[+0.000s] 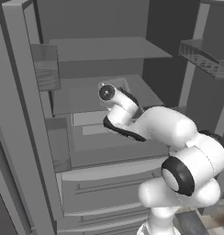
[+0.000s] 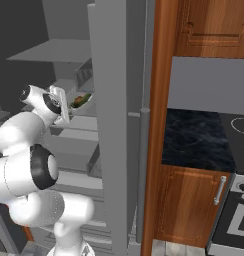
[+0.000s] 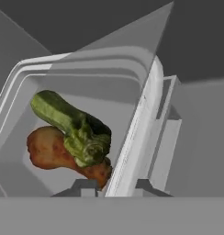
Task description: Place the tupperware containing the chicken drumstick and squash meal in the microwave. Close the microwave door and press the start button to reheat the meal.
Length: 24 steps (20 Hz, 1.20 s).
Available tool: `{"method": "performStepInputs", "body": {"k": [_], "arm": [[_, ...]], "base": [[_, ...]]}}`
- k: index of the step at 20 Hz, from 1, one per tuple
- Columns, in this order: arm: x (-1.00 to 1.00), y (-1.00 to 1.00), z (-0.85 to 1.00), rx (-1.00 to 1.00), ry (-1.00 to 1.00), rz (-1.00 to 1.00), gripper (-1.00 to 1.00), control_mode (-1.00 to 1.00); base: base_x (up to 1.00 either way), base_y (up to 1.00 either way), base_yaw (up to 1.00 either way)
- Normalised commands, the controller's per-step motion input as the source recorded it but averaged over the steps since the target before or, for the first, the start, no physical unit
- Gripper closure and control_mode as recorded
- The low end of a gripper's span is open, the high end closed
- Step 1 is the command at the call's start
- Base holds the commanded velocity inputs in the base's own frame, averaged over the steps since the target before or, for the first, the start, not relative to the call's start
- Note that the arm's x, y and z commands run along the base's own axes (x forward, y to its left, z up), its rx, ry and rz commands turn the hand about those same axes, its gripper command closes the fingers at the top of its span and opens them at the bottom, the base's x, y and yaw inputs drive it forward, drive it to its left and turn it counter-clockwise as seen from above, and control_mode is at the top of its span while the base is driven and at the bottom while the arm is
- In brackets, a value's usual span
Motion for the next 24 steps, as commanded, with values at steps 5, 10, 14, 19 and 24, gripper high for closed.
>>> {"method": "performStepInputs", "body": {"k": [5,10,14,19,24], "arm": [[-0.9,-0.04,0.67,0.17,0.03,0.0,1.0,-1.0],[-0.89,-0.15,0.43,0.14,0.05,0.0,1.0,-1.0],[-0.95,-0.34,0.07,0.08,0.05,0.0,1.0,-1.0],[-0.91,-0.28,0.04,0.01,0.01,0.0,1.0,-1.0],[-0.6,-0.25,0.2,0.0,0.0,0.0,1.0,-1.0]], "base": [[0.0,0.0,0.0],[0.0,0.0,0.0],[0.0,0.0,0.0],[0.0,0.0,0.0],[0.0,0.0,0.0]]}}
